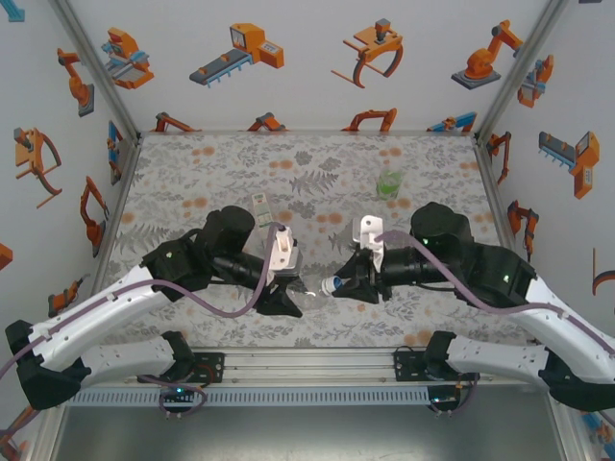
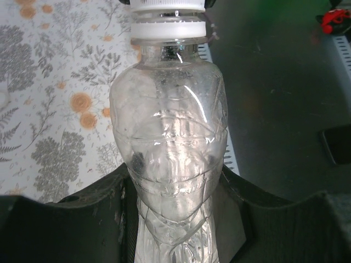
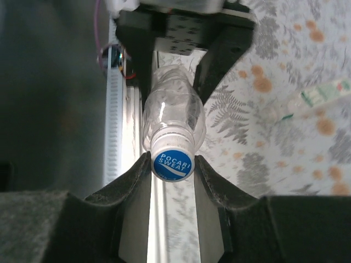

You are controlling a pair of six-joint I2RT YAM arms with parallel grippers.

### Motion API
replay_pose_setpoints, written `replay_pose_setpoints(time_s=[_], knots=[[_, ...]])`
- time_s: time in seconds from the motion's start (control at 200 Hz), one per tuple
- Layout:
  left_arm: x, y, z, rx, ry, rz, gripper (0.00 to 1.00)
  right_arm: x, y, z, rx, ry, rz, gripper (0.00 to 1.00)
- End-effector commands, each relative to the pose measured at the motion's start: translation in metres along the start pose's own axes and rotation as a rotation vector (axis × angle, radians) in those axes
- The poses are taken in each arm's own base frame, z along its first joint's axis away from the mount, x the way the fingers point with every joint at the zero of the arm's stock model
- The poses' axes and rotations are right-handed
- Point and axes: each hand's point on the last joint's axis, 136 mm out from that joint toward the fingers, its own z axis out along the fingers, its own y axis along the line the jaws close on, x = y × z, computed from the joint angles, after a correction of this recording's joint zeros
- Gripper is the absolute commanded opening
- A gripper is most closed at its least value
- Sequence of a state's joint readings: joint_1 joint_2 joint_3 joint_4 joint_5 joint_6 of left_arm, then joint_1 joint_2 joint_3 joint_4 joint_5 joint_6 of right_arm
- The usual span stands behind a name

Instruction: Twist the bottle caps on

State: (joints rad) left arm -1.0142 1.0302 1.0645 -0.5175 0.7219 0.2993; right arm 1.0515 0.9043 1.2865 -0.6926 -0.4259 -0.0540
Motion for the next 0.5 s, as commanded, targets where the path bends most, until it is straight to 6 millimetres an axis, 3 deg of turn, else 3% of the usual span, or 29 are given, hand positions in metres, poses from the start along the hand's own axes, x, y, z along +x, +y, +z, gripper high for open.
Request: replay_pose_setpoints(time_s=[0.0,0.145,0.28,0.431,0.496], knots=[[-0.003,0.02,-0.001,-0.122,-0.015,0.021,0.0,-0.014,-0.03,0.007,0.128,-0.134,0.432,0.0],[0.002,0.028,-0.002,-0.173,-0.008,0.022,0.0,0.016,-0.073,0.004,0.376,-0.181,0.969,0.0],[0.007,0.03,0.0,-0.179,-0.002,0.028,0.0,0.057,-0.083,0.001,0.528,-0.15,1.383,0.0],[0.007,0.03,0.001,-0.172,0.0,0.033,0.0,0.051,-0.081,0.01,0.473,-0.168,1.421,0.0],[0.007,0.029,0.002,-0.166,-0.001,0.034,0.0,0.046,-0.081,0.004,0.485,-0.164,1.355,0.11]])
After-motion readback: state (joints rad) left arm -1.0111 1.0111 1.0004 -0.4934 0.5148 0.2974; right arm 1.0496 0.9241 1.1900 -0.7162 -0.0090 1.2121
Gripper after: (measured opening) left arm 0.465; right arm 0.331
